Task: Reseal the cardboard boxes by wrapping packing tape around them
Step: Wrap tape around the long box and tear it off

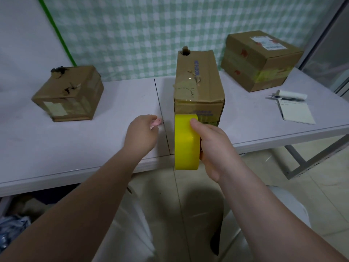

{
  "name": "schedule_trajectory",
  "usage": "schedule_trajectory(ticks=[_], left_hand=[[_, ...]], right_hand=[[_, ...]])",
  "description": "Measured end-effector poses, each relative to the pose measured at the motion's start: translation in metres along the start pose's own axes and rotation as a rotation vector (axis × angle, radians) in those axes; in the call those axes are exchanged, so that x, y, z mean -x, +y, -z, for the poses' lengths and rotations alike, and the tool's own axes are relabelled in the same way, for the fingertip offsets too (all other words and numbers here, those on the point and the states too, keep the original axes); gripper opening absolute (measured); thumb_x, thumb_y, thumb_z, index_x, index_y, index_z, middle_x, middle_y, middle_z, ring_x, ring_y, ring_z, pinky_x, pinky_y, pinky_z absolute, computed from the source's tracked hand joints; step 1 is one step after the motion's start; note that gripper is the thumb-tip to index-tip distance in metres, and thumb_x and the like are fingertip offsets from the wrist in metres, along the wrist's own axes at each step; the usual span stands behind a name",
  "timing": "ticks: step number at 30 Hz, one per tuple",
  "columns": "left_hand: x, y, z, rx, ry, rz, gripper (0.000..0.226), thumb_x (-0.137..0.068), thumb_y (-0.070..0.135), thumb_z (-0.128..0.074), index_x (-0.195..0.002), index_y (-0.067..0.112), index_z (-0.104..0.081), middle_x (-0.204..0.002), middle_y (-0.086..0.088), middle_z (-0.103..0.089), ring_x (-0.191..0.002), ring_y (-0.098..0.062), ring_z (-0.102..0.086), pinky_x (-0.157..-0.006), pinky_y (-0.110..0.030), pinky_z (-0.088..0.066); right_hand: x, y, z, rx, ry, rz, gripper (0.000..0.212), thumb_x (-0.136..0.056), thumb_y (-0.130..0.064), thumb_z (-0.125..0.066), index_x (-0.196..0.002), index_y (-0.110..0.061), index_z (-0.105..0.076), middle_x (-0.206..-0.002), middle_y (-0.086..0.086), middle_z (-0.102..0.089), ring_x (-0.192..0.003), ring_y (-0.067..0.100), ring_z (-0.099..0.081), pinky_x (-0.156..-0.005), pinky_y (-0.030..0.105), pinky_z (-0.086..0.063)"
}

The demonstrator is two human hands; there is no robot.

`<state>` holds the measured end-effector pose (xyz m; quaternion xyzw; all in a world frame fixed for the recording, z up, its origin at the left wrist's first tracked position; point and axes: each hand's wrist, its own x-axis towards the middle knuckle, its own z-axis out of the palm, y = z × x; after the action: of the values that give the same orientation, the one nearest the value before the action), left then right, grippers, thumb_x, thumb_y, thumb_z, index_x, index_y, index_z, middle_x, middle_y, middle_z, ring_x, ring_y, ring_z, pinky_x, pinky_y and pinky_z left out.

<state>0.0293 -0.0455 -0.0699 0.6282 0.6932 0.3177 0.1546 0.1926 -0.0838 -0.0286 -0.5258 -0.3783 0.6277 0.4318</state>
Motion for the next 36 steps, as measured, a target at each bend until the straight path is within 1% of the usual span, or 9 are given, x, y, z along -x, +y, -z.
schedule_trajectory(ticks=[4,10,17,20,23,26,30,34,36], left_hand=[[-0.022,-0.025,-0.019,-0.265,-0.134,-0.085,0.032,-0.088,0.011,-0.048,-0.117,0.009,-0.06,-0.106,-0.014,-0.057,-0.107,-0.037,-0.052,-0.077,-0.032,-0.038],[-0.023,-0.026,-0.027,-0.507,-0.012,-0.12,0.026,-0.092,0.009,-0.05,-0.114,0.014,-0.063,-0.101,-0.015,-0.053,-0.094,-0.034,-0.05,-0.061,-0.034,-0.032],[-0.018,-0.025,-0.024,-0.657,-0.01,-0.141,0.043,-0.093,0.002,-0.04,-0.134,0.015,-0.046,-0.106,-0.012,-0.058,-0.096,-0.031,-0.055,-0.064,-0.035,-0.037],[-0.019,-0.031,-0.02,-0.576,-0.044,-0.109,0.037,-0.091,0.004,-0.042,-0.125,0.014,-0.054,-0.104,-0.013,-0.06,-0.094,-0.031,-0.055,-0.068,-0.035,-0.04],[-0.014,-0.028,-0.009,-0.252,0.099,-0.086,0.028,-0.09,0.008,-0.051,-0.116,0.011,-0.063,-0.097,-0.012,-0.066,-0.089,-0.028,-0.059,-0.072,-0.03,-0.04],[0.002,0.001,0.012,0.19,0.264,-0.154,0.014,-0.091,0.018,-0.062,-0.102,0.023,-0.068,-0.091,0.01,-0.067,-0.079,-0.003,-0.056,-0.069,-0.009,-0.038],[0.024,0.037,0.032,0.356,0.238,-0.353,0.036,-0.086,0.003,-0.061,-0.1,0.036,-0.066,-0.098,0.007,-0.061,-0.092,0.002,-0.055,-0.072,-0.006,-0.042],[0.031,0.05,0.032,0.337,0.179,-0.454,0.028,-0.084,0.005,-0.063,-0.105,0.023,-0.071,-0.097,0.001,-0.056,-0.094,-0.005,-0.055,-0.08,-0.015,-0.045],[0.033,0.053,0.03,0.334,0.158,-0.473,0.026,-0.083,0.01,-0.064,-0.103,0.026,-0.071,-0.096,0.001,-0.056,-0.095,-0.006,-0.055,-0.083,-0.018,-0.044]], right_hand=[[-0.008,-0.001,-0.003,0.008,0.014,0.002,0.019,-0.094,-0.036,-0.058,-0.088,-0.018,-0.06,-0.113,0.011,-0.066,-0.103,0.027,-0.063,-0.094,0.05,-0.05],[-0.014,-0.002,-0.003,0.031,0.025,0.01,0.02,-0.093,-0.036,-0.058,-0.086,-0.017,-0.061,-0.112,0.013,-0.067,-0.103,0.029,-0.064,-0.092,0.05,-0.051],[-0.013,-0.002,-0.005,0.042,0.083,0.038,0.026,-0.09,-0.036,-0.063,-0.092,-0.011,-0.066,-0.107,0.018,-0.068,-0.101,0.034,-0.065,-0.087,0.049,-0.053],[-0.012,-0.001,-0.006,0.029,0.126,0.054,0.03,-0.087,-0.037,-0.066,-0.094,-0.008,-0.065,-0.107,0.018,-0.068,-0.101,0.034,-0.065,-0.085,0.047,-0.054],[-0.011,0.0,-0.007,0.024,0.154,0.09,0.027,-0.084,-0.037,-0.07,-0.094,-0.014,-0.061,-0.105,0.015,-0.068,-0.099,0.033,-0.065,-0.088,0.051,-0.052],[-0.013,0.002,-0.004,0.067,0.153,0.189,0.021,-0.086,-0.028,-0.068,-0.094,-0.032,-0.049,-0.093,0.002,-0.063,-0.086,0.022,-0.061,-0.081,0.043,-0.051],[-0.008,-0.003,-0.007,0.148,0.058,0.242,0.016,-0.095,-0.021,-0.053,-0.083,-0.031,-0.057,-0.08,-0.001,-0.053,-0.074,0.018,-0.048,-0.064,0.029,-0.039],[-0.005,-0.008,-0.009,0.103,-0.043,0.155,0.041,-0.086,-0.06,-0.046,-0.071,-0.027,-0.064,-0.093,0.008,-0.066,-0.099,0.031,-0.062,-0.09,0.047,-0.048],[-0.004,-0.009,-0.006,0.078,-0.103,0.133,0.051,-0.085,-0.068,-0.044,-0.067,-0.026,-0.067,-0.084,0.002,-0.065,-0.095,0.025,-0.063,-0.093,0.043,-0.046]])
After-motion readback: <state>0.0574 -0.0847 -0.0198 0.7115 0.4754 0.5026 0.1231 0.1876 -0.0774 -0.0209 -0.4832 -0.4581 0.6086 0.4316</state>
